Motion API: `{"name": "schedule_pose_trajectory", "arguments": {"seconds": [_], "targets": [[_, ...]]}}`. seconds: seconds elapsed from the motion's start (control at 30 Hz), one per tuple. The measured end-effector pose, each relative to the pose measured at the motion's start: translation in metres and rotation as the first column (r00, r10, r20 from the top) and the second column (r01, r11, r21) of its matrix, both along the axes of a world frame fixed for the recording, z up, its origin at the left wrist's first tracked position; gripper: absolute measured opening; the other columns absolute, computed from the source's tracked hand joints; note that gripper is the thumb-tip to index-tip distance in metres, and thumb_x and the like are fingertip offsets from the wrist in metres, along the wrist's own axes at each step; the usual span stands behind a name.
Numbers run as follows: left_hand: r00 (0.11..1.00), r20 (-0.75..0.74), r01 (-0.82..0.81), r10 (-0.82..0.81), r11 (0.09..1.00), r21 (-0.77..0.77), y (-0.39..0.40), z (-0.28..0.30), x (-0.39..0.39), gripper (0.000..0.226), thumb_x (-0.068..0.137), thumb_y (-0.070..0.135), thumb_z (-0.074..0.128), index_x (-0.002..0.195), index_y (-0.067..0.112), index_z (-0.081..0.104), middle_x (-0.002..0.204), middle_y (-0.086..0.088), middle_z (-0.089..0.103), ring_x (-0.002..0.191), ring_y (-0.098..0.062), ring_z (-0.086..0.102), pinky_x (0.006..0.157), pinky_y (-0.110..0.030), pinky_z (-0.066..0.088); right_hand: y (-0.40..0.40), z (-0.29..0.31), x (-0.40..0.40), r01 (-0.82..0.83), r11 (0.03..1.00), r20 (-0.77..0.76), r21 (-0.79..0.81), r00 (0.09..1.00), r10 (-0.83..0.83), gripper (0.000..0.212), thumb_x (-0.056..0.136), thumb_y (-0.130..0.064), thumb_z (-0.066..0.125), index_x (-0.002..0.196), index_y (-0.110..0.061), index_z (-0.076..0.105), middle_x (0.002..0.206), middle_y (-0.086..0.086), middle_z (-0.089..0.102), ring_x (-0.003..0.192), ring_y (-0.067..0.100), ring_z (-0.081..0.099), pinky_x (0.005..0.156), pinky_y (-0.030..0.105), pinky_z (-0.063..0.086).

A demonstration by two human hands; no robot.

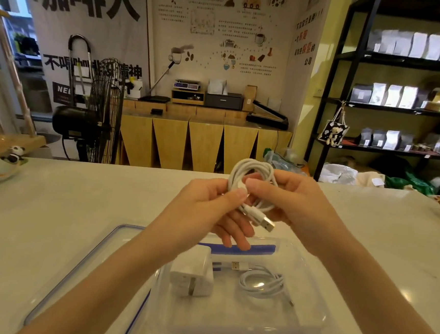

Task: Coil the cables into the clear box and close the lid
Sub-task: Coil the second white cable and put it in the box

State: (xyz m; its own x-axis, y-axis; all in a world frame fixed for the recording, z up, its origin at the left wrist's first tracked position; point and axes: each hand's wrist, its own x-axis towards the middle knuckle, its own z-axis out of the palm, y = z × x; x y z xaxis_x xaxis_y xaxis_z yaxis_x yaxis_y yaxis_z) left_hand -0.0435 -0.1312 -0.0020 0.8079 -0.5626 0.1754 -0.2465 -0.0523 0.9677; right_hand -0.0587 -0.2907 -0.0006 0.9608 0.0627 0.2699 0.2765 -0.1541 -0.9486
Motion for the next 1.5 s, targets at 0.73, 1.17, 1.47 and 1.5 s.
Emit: {"name": "schedule_pose_trajectory", "arguments": {"seconds": [0.73,1.17,1.47,1.5], "targets": [[0.992,-0.12,0.033,0.032,0.865,0.5,0.004,-0.029,0.011,0.01,0.087,0.021,0.055,0.094,0.015,0.051,0.048,-0.003,0.067,0.037,-0.012,0.059,0.043,-0.021,0.049,-0.027,-0.026,-0.01,-0.264,0.916,-0.465,-0.303,0.88,0.1,0.021,0.084,-0.015,0.058,0.105,-0.011,0.064,0.097,0.008,0.072,0.083,0.018,0.07,0.069,0.027,0.057],[0.963,0.257,-0.164,-0.079,0.586,0.794,-0.001,-0.052,-0.009,0.012,0.083,0.024,0.06,0.095,0.021,0.056,0.071,0.01,0.05,0.052,-0.007,0.058,0.049,-0.019,0.051,-0.001,-0.059,-0.019,-0.33,0.761,-0.57,-0.558,0.819,-0.063,0.02,0.079,-0.018,0.066,0.094,-0.006,0.066,0.084,0.01,0.074,0.064,0.011,0.069,0.055,0.02,0.056],[0.964,0.219,-0.126,-0.149,0.467,0.875,-0.001,-0.059,-0.016,0.023,0.086,0.033,0.053,0.105,0.024,0.061,0.099,0.003,0.058,0.086,-0.01,0.052,0.089,-0.03,0.044,0.014,-0.07,-0.018,-0.316,0.575,-0.461,-0.755,0.879,-0.123,0.026,0.079,-0.03,0.064,0.09,-0.006,0.068,0.081,0.008,0.066,0.071,0.015,0.058,0.07,0.028,0.05],[0.969,0.197,-0.108,-0.147,0.469,0.877,-0.001,-0.059,-0.017,0.024,0.087,0.032,0.052,0.107,0.024,0.061,0.102,0.001,0.061,0.087,-0.011,0.054,0.09,-0.03,0.045,0.015,-0.07,-0.018,-0.323,0.554,-0.459,-0.767,0.88,-0.123,0.027,0.079,-0.031,0.063,0.093,-0.008,0.067,0.089,0.009,0.068,0.077,0.016,0.06,0.074,0.029,0.05]]}}
